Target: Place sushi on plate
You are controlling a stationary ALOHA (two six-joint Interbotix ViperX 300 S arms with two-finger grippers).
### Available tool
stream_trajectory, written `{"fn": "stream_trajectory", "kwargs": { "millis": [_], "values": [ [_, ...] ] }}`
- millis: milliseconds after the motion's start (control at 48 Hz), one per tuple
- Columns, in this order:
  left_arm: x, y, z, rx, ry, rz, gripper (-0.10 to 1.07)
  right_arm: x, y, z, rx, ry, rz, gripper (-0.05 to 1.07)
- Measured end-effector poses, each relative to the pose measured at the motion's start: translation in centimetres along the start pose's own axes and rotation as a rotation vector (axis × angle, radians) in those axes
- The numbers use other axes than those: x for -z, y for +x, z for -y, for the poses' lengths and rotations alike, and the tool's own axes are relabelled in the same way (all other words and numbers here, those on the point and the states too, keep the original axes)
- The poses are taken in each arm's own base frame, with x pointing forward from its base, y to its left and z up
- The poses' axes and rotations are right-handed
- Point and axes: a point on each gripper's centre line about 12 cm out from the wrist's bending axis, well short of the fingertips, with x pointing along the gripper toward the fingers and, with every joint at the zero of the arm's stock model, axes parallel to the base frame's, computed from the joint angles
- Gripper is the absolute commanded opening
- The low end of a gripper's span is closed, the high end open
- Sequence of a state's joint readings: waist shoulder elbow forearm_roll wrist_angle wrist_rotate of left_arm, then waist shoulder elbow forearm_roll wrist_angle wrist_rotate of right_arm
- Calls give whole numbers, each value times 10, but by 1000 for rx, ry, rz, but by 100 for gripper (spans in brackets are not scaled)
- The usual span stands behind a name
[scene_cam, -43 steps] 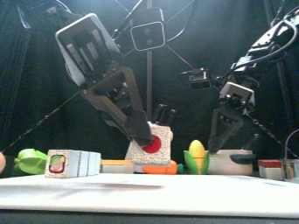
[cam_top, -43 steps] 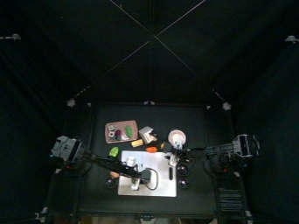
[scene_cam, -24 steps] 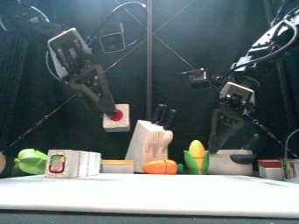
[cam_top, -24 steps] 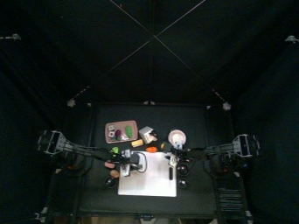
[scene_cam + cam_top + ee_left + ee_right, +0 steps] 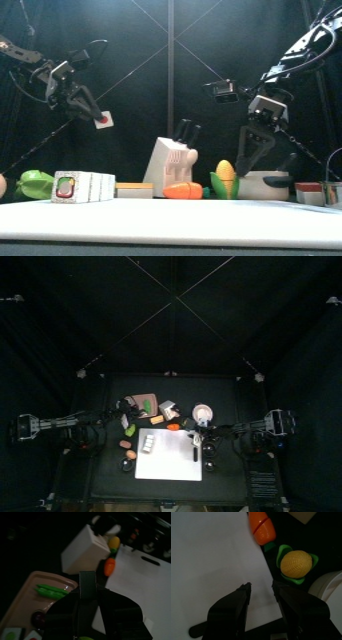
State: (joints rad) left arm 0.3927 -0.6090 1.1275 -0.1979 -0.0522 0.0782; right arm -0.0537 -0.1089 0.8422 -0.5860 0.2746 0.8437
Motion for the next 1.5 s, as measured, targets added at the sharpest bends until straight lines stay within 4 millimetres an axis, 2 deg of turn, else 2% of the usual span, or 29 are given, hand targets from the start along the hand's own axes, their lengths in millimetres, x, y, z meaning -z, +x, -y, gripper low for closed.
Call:
{"fn": "stream_trajectory", "kwargs": {
  "millis": [167, 312, 562, 750, 938, 1167, 1396, 1500],
  "values": [
    [21, -1, -29, -107, -49, -41, 60, -2, 1, 0, 0, -6, 3, 78],
    [30, 5, -52, -193, -93, -81, 67, -2, 3, 0, 3, -11, -2, 78],
    [44, 24, -84, -293, -138, -156, 73, -3, 5, 0, 4, -15, -3, 78],
    [54, 47, -95, -307, -129, -225, 73, -3, 5, 0, 5, -15, -4, 78],
    [70, 61, -102, -315, -140, -304, 74, -3, 5, 0, 5, -15, -4, 78],
    [73, 62, -102, -311, -130, -317, 78, -3, 5, 0, 6, -14, -4, 78],
    [59, 54, -100, -312, -122, -259, 93, -3, 5, 0, 6, -12, -4, 78],
    [54, 52, -100, -312, -121, -240, 95, -3, 5, 0, 6, -12, -4, 78]
  ]
}}
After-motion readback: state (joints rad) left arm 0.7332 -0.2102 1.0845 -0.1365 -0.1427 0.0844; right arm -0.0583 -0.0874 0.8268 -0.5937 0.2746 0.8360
